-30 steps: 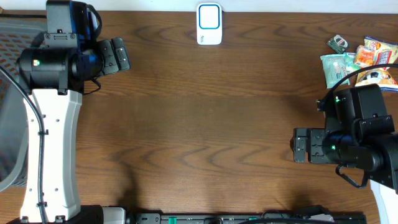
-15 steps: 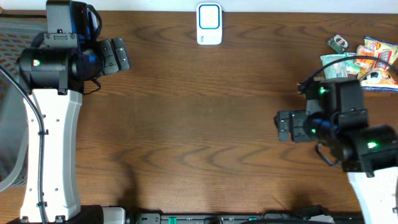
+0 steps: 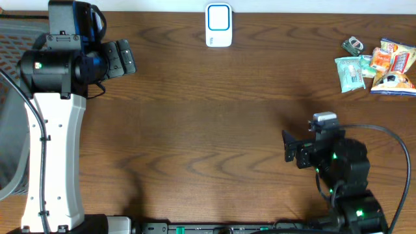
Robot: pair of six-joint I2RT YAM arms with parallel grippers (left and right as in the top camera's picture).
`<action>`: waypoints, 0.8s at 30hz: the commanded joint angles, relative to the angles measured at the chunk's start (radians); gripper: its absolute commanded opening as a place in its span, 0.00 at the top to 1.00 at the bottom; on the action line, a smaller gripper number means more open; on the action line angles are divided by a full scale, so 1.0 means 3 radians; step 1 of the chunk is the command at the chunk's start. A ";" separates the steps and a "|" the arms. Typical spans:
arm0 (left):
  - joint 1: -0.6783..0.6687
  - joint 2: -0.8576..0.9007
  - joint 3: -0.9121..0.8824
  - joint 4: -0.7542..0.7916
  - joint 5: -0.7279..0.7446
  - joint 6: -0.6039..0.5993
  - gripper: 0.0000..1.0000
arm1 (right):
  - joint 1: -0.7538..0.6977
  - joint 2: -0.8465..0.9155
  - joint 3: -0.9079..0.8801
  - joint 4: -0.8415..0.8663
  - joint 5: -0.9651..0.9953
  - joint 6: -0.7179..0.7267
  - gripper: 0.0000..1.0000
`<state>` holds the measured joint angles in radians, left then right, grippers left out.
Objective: Scan the item barcode
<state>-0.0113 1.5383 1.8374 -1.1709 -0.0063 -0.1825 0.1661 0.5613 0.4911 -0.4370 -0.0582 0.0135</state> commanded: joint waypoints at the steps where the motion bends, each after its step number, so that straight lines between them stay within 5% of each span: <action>1: -0.0001 0.0017 -0.0003 -0.0010 -0.0018 0.0009 0.02 | -0.0029 -0.0378 -0.0441 0.0387 -0.0047 -0.0041 0.01; 13: -0.0001 0.0017 -0.0003 -0.0009 -0.0018 0.0009 0.02 | -0.0028 -0.1160 -0.1578 0.1876 -0.0354 -0.0273 0.01; 24: -0.0001 0.0017 -0.0003 -0.0010 -0.0018 0.0009 0.02 | -0.0169 -0.1450 -0.1619 0.1892 -0.0237 -0.0275 0.01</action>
<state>-0.0113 1.5383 1.8374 -1.1713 -0.0063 -0.1825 0.1459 0.1532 0.0067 0.1352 -0.1413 -0.0566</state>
